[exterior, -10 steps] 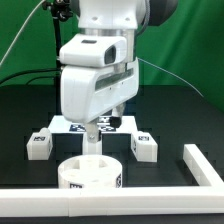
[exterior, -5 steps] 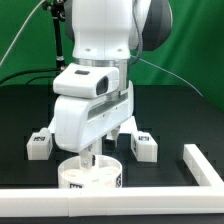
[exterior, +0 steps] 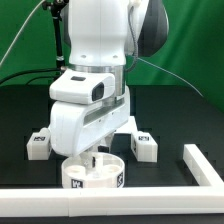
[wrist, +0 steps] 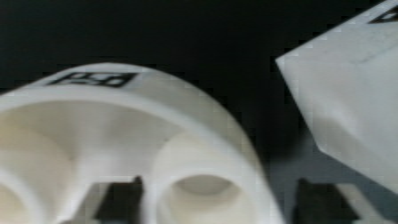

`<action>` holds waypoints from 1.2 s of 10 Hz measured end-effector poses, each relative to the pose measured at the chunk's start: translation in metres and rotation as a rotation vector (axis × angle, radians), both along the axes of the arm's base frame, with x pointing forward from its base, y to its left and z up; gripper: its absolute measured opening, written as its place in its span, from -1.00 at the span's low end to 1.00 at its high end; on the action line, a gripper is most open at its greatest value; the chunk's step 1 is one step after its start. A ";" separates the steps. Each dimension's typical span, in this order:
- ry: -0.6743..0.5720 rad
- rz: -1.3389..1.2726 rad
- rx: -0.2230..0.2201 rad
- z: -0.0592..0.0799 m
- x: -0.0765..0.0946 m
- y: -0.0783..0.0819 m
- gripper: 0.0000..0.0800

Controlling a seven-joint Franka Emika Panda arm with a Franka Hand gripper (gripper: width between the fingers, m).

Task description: Assemble stool

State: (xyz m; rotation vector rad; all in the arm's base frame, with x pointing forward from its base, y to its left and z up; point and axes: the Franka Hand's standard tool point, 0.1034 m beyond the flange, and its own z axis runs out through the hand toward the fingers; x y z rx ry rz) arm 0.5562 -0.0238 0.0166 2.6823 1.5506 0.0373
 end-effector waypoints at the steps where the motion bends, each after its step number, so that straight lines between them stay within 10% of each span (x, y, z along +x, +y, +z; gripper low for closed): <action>1: 0.000 0.000 0.000 0.000 0.000 0.000 -0.17; 7: -0.004 0.002 0.002 0.000 0.001 0.003 -0.17; 12: -0.055 0.022 0.050 0.002 0.027 0.079 -0.17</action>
Offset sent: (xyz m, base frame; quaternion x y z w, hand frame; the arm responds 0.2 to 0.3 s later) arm 0.0000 0.0000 0.0000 0.0000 0.0000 0.0000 1.0000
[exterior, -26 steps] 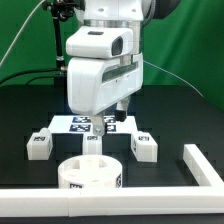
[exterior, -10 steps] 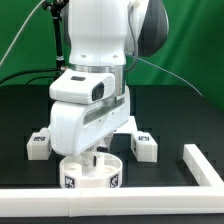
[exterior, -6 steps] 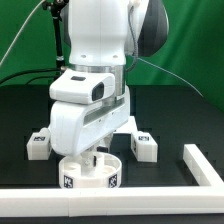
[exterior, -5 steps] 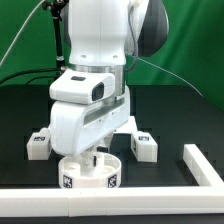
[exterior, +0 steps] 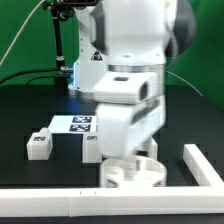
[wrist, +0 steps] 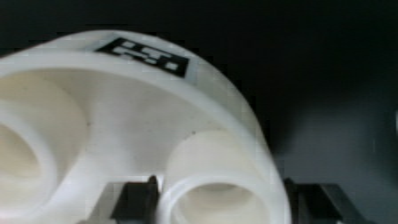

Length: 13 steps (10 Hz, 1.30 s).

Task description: Assemble stool

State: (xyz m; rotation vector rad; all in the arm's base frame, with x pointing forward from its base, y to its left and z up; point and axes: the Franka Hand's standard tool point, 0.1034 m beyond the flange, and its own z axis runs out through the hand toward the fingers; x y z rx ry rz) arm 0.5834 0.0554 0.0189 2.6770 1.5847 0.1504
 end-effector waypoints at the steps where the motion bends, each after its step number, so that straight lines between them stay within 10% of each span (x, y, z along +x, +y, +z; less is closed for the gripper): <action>1: -0.005 0.006 0.004 -0.002 0.004 0.019 -0.17; 13: 0.002 -0.066 0.028 -0.001 0.019 0.061 -0.33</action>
Offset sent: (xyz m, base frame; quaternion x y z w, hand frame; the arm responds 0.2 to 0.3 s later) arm 0.0184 0.0250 0.0003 -0.0120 0.0217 -0.0378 0.9990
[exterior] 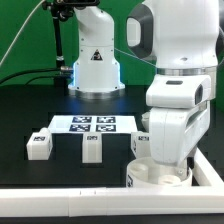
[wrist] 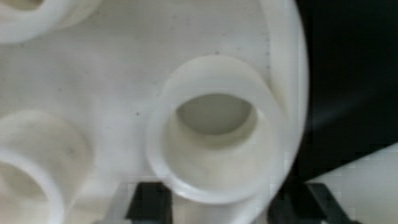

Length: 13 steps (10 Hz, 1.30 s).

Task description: Assemble stool

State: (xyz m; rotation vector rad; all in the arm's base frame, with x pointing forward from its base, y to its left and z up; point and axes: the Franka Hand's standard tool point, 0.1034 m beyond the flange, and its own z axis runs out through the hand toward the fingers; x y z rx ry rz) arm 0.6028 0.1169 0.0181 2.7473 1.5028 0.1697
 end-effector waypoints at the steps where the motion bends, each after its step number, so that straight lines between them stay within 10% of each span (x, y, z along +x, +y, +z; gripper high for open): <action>1: 0.002 -0.003 0.000 0.000 0.000 0.000 -0.38; 4: 0.002 -0.007 -0.003 -0.001 0.000 -0.004 -0.41; 6: 0.001 -0.014 -0.008 -0.001 0.001 -0.010 0.44; 13: 0.001 -0.017 -0.009 -0.001 0.001 -0.012 0.62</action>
Offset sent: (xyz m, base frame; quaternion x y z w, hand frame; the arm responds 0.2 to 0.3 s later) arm 0.0000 0.0000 0.0000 0.0000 0.0000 0.0000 1.0000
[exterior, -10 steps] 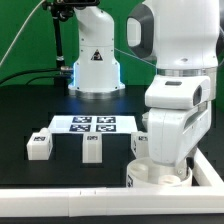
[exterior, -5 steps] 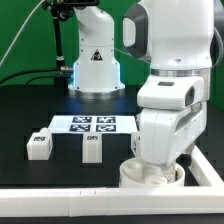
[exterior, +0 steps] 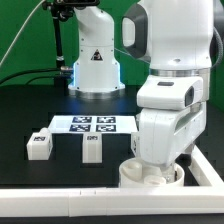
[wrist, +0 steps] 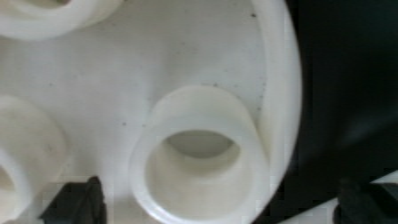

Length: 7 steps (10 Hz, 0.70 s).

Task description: Assemble stool

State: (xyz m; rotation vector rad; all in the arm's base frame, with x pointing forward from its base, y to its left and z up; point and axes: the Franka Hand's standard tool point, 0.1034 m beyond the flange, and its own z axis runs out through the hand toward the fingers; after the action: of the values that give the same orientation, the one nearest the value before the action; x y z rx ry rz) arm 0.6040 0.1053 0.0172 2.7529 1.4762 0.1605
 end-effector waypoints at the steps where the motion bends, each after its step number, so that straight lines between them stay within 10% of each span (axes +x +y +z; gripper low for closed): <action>1: 0.001 -0.001 0.000 0.002 0.000 0.000 0.62; 4: 0.014 -0.045 -0.007 0.058 0.001 0.007 0.62; 7: 0.025 -0.145 -0.005 0.062 0.001 -0.001 0.62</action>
Offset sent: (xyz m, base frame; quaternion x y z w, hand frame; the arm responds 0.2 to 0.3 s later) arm -0.0157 -0.0064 0.0686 0.0167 -0.0326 0.0665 0.9971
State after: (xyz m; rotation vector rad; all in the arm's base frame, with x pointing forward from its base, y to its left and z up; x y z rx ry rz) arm 0.6051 0.1045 0.0788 2.8544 1.2738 0.1200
